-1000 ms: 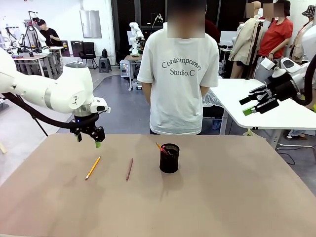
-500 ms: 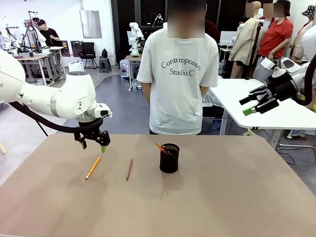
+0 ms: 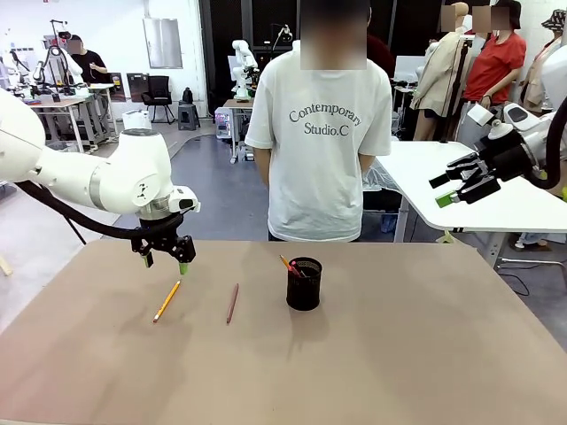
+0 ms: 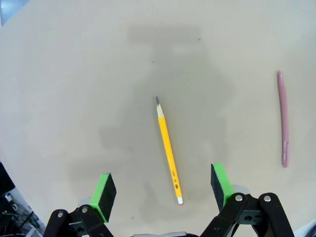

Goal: Place the pens into the pen holder.
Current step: Pick up a writing instrument from the table and place it into the Pen holder.

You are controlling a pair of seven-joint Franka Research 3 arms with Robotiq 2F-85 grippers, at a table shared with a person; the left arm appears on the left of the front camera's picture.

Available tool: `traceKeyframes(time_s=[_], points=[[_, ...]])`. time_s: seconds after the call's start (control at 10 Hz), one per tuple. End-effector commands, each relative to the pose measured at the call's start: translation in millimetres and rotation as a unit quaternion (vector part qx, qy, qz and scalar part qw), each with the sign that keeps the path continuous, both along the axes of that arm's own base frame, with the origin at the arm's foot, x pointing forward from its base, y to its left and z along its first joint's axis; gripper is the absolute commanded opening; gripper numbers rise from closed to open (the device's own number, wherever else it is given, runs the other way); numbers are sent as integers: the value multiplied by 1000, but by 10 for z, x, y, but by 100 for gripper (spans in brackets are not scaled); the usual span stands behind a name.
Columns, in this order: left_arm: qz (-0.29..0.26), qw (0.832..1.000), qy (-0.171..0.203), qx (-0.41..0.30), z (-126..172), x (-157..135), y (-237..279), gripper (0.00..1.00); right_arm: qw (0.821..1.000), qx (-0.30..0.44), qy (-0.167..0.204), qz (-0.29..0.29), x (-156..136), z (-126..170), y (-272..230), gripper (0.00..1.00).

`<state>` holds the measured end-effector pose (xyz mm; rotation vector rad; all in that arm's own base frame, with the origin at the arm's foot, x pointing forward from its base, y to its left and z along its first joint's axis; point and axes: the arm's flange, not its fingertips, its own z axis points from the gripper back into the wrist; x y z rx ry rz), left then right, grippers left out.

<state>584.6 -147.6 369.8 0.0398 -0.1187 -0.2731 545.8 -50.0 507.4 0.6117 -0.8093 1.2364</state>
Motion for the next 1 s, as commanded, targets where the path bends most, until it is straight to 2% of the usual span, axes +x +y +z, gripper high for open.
traceKeyframes(time_s=[0.0, 0.4, 0.9], points=[[14, 1000, 12, -18, -95, 96, -47, 100, 1000, -2, -2, -1, 18, 23, 7, 100], [44, 998, 36, -12, -317, 209, -30, 100, 1000, -2, -2, -1, 18, 23, 7, 100], [53, 998, 34, -4, -542, 319, 11, 100, 1000, -2, -2, -1, 18, 23, 7, 100]])
